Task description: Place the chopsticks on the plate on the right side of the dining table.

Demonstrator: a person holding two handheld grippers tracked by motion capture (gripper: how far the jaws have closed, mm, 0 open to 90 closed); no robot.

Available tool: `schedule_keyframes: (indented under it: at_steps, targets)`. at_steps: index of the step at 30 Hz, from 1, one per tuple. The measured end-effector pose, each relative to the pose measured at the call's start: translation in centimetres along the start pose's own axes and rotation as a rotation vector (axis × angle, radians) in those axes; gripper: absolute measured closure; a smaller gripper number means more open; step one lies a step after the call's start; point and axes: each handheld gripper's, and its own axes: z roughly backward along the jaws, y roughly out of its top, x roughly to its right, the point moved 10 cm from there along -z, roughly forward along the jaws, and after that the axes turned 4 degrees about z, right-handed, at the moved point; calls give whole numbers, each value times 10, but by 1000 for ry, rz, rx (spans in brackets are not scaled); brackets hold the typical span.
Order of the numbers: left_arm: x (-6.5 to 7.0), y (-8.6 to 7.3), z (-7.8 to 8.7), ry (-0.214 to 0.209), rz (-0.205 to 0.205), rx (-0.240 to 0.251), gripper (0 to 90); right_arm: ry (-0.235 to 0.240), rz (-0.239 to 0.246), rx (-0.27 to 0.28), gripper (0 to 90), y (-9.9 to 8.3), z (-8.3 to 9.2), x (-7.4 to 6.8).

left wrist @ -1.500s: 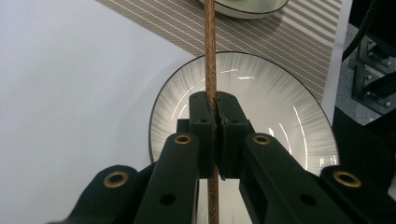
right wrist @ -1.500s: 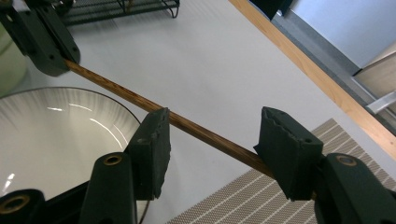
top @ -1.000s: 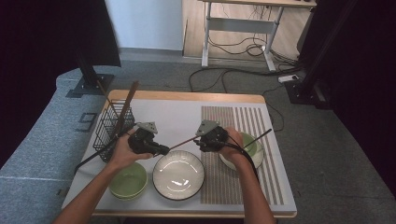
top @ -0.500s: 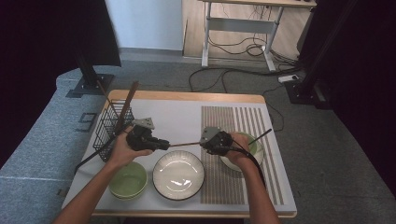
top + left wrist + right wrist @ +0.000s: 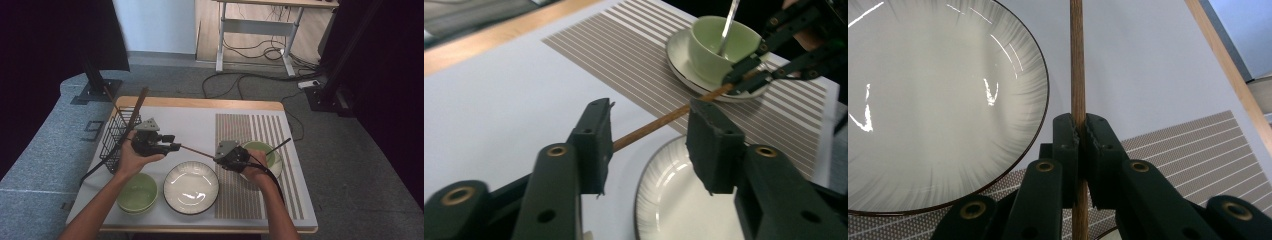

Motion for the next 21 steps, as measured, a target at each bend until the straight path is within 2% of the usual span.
schedule_keyframes:
  at_steps: [5,7,8,11,12,13,21]
  targets:
    - [-2,3,3,28,-2,26,480,-2,-60,23,844,-6,1,1]
    - [-3,4,5,40,2,37,468,0,-115,50,843,-8,2,2]
    - [-2,4,5,42,3,39,468,0,-115,50,843,-8,2,2]
    - [-1,3,6,41,3,39,463,1,-167,69,843,-11,3,4]
    - [-1,3,6,43,0,38,463,1,-167,69,843,-11,3,4]
    - [-1,2,6,44,-1,38,464,4,-194,82,844,-12,4,4]
    - [0,2,7,45,3,34,465,-6,-250,97,844,-15,6,5]
